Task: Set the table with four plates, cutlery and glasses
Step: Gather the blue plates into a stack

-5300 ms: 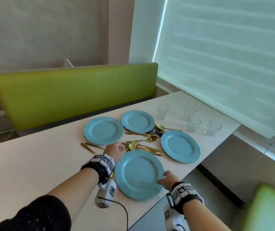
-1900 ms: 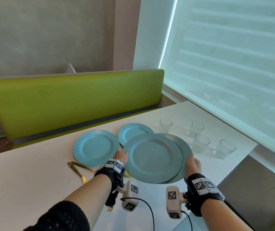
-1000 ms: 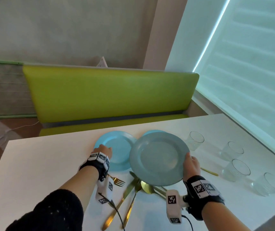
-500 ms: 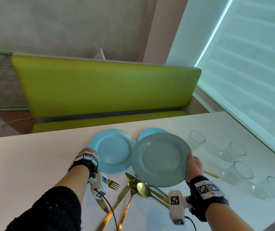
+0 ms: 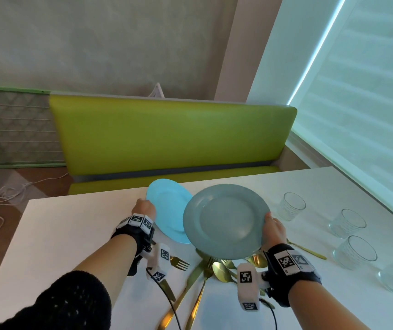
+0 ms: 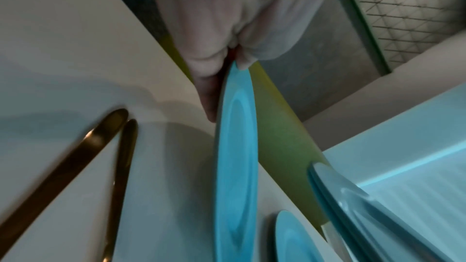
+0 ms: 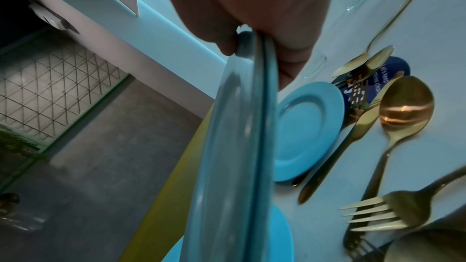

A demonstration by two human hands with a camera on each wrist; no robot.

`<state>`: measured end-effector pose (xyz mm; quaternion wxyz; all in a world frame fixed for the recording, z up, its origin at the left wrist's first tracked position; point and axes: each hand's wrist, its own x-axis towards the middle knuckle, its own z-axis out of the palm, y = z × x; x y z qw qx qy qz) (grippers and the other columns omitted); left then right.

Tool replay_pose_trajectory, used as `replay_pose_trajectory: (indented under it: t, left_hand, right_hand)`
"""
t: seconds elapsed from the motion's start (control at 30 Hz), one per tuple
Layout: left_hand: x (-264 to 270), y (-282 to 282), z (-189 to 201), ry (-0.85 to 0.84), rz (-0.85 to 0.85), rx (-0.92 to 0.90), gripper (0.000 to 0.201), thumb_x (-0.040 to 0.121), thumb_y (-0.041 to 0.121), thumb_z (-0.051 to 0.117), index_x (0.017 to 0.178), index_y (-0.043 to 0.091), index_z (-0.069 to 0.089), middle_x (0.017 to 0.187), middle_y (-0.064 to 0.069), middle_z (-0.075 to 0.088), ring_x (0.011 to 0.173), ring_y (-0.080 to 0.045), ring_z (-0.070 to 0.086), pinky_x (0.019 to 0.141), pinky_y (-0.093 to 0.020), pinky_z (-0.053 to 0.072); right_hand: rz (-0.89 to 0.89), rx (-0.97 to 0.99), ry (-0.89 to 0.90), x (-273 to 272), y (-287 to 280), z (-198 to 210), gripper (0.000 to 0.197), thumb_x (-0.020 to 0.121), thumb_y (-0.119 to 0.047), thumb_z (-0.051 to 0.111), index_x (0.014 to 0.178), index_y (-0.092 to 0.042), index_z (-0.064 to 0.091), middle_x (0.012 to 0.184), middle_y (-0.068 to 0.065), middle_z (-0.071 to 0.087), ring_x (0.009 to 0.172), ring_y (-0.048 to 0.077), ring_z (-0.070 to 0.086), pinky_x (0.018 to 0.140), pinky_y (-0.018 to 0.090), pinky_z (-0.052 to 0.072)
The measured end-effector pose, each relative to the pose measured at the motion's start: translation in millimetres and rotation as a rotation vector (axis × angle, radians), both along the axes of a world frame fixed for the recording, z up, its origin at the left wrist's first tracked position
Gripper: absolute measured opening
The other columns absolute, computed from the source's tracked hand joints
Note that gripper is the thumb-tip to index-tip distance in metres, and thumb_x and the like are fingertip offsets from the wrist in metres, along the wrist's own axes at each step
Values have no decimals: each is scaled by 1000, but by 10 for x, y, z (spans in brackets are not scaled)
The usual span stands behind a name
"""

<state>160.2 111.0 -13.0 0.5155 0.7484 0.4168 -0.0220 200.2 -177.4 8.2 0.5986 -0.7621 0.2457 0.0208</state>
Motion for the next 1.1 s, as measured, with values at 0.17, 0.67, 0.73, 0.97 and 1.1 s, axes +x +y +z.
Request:
replay_pose_trajectory:
  t: [0.17, 0.67, 0.73, 0.97, 1.1]
  left_hand:
    - [-116, -47, 143, -112, 84, 16, 40, 102, 16, 25, 130, -6, 43, 134, -27, 49, 124, -40, 47, 100, -41, 38]
    - [155, -429, 85, -262, 91, -300, 40, 88, 11, 34, 117, 0, 59, 125, -19, 60, 113, -37, 58, 99, -47, 46]
    - [259, -484, 26, -242, 81, -301, 39, 87, 10, 34, 116, 1, 60, 123, -18, 62, 112, -37, 58, 97, -44, 47]
    - [487, -756, 38, -223, 34, -257, 36, 92, 14, 36, 112, 2, 63, 121, -19, 63, 110, -35, 59, 93, -37, 48]
    - [641, -826, 6, -250, 84, -242, 43, 99, 22, 29, 116, -3, 60, 126, -23, 59, 115, -36, 56, 101, -41, 45]
  right_hand:
    - [23, 26, -48, -59, 225, 132, 45, 101, -32, 34, 121, 2, 55, 106, 16, 56, 94, 27, 52, 83, 34, 41]
    - [32, -76, -88, 35, 95, 180, 44, 99, -33, 37, 117, 2, 58, 111, 18, 60, 102, 31, 56, 89, 39, 44]
    - [32, -132, -81, 145, 14, 142, 45, 98, -34, 38, 117, 1, 59, 115, 19, 61, 107, 34, 57, 94, 40, 44]
    - [134, -249, -19, 491, -80, -81, 44, 100, -33, 34, 112, 0, 60, 112, 22, 62, 105, 35, 57, 92, 40, 42]
    - [205, -280, 24, 668, -93, -229, 40, 99, -32, 36, 109, -4, 62, 107, 18, 63, 99, 32, 57, 89, 38, 43]
